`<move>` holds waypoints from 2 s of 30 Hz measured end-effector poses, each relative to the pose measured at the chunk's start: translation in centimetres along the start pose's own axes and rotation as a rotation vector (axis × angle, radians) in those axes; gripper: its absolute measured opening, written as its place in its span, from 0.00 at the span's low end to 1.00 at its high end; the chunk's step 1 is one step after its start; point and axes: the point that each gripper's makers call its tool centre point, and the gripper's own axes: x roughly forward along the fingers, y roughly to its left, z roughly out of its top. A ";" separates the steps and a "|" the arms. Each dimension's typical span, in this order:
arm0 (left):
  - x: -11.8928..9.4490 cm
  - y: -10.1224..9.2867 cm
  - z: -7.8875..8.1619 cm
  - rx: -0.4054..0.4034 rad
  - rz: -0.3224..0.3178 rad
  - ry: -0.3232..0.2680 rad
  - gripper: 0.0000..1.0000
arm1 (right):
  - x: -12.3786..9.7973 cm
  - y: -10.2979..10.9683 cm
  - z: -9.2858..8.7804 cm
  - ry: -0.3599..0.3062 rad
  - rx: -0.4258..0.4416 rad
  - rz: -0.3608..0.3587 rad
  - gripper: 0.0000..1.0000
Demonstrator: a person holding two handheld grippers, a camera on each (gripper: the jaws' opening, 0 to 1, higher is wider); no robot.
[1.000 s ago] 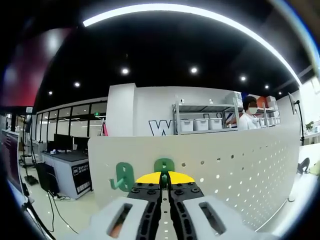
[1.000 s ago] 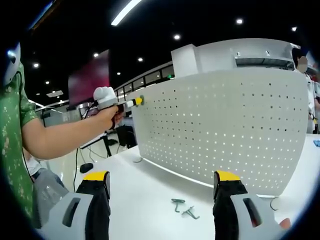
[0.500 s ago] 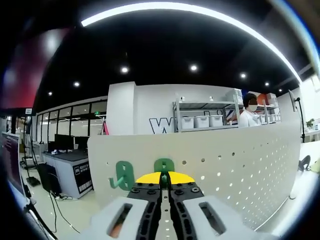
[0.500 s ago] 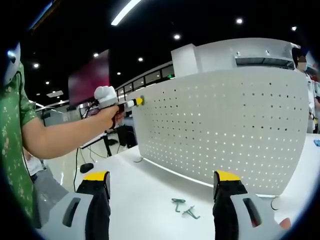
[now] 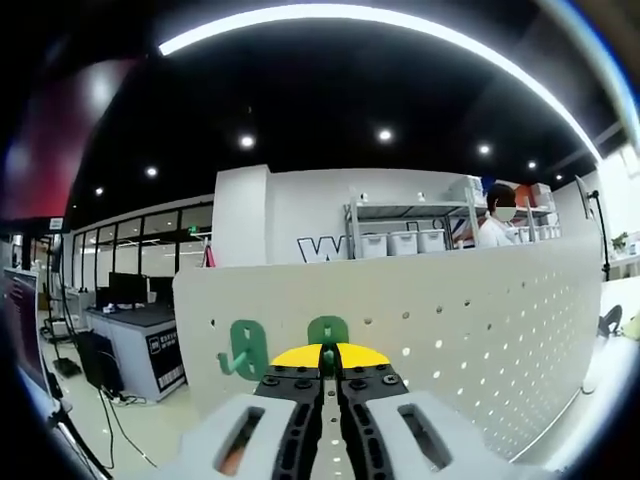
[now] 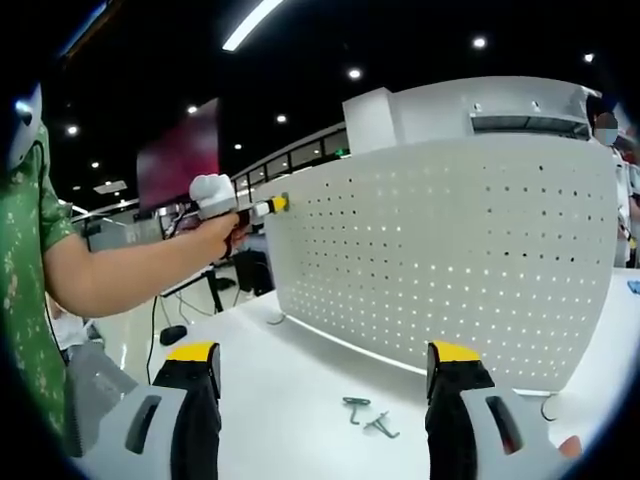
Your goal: Insert the hook assembly into the mounting plate slot until the hook locks in place.
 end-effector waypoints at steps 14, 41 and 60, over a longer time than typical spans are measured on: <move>0.2 -0.1 -0.4 -0.006 -0.005 0.023 0.05 | -0.2 -0.2 -0.2 0.004 0.000 -0.006 0.86; -0.1 -1.0 -0.4 -0.048 -0.054 0.036 0.30 | -0.2 0.3 -0.1 0.007 -0.007 0.002 0.85; -1.2 -1.9 -0.3 -0.051 -0.086 0.040 0.37 | -0.4 0.6 0.3 0.000 -0.019 0.003 0.85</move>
